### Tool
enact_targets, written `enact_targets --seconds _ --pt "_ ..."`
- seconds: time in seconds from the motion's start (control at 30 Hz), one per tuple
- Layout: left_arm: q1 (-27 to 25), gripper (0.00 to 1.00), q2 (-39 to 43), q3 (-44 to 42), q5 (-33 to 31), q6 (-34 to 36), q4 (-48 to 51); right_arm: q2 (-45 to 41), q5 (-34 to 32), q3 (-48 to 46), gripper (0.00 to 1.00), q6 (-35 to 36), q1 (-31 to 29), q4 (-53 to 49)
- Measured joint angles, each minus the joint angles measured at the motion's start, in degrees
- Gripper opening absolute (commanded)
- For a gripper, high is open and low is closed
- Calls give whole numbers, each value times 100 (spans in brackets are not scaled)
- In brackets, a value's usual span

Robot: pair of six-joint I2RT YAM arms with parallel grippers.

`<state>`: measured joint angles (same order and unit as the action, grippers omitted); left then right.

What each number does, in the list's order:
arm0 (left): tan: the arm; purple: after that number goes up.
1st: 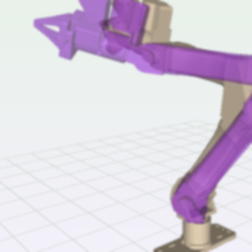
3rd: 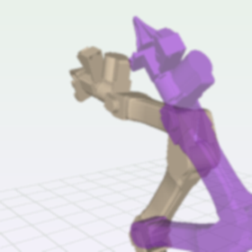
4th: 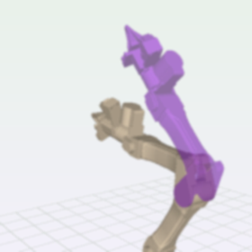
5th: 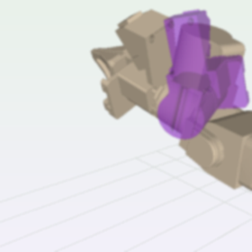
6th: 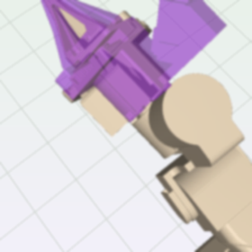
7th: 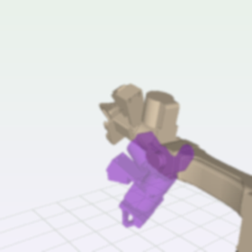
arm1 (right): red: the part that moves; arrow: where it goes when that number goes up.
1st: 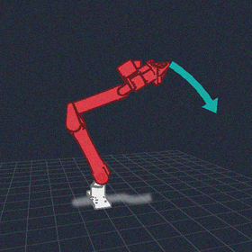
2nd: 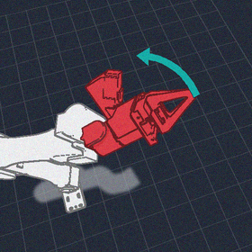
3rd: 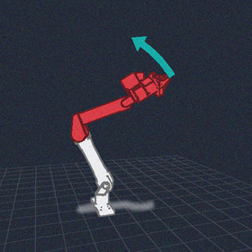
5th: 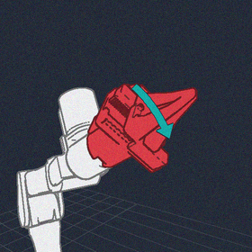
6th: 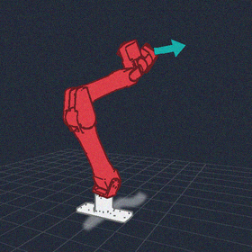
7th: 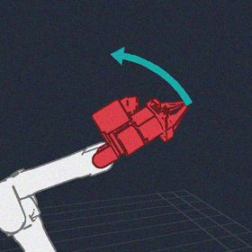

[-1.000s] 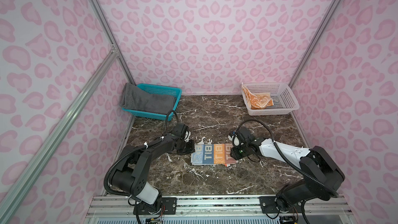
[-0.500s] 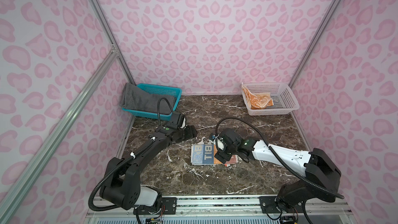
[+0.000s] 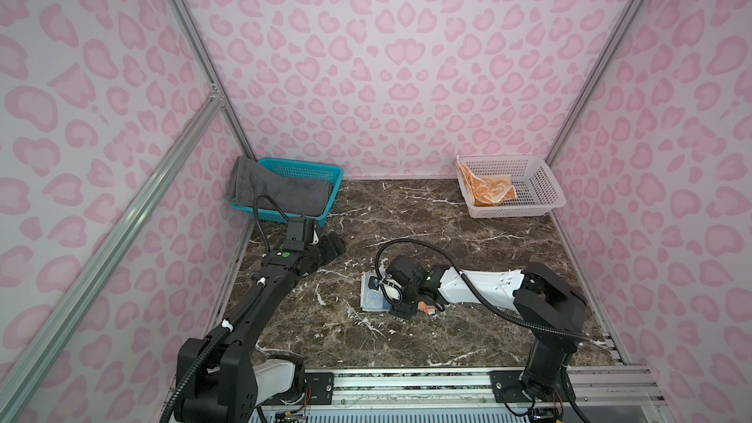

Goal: Fold and stack the towels

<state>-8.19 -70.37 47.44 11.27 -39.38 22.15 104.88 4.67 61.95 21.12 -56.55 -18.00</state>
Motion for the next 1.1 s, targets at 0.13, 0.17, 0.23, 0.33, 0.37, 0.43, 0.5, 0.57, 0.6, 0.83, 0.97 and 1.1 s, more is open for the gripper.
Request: enact_targets --seconds 0.13,0.17,0.23,0.33,0.37,0.43,0.5,0.57,0.6,0.83,0.97,1.1 --pt "138 85 96 -188 111 4 -2 271 90 184 72 -4 -11 216" --pt "138 85 98 -225 153 15 -2 337 94 214 67 -17 -15 326" --pt "142 85 98 -319 258 48 -13 442 96 236 51 -50 -33 494" --pt "142 84 46 -466 431 46 -61 455 197 142 30 -107 15 719" --pt "142 84 15 -507 490 46 -101 431 210 90 23 -125 57 822" --pt "142 84 -76 -643 669 39 -258 317 293 -90 10 -166 192 1008" --pt "114 84 -188 -748 861 -9 -400 192 448 -243 1 -256 348 1086" --pt "48 84 -330 -833 1073 -116 -584 55 619 -374 0 -385 516 1104" --pt "-20 84 -415 -879 1187 -157 -695 -7 691 -439 0 -426 595 1130" --pt "-693 83 -1038 -990 1696 -560 -1316 -280 1248 -737 0 -713 898 1478" --pt "-931 79 -1447 -973 1891 -820 -1727 -323 1425 -807 0 -837 940 1703" --pt "-1130 66 -1779 -870 2028 -970 -1930 -341 1497 -831 0 -911 968 1823"
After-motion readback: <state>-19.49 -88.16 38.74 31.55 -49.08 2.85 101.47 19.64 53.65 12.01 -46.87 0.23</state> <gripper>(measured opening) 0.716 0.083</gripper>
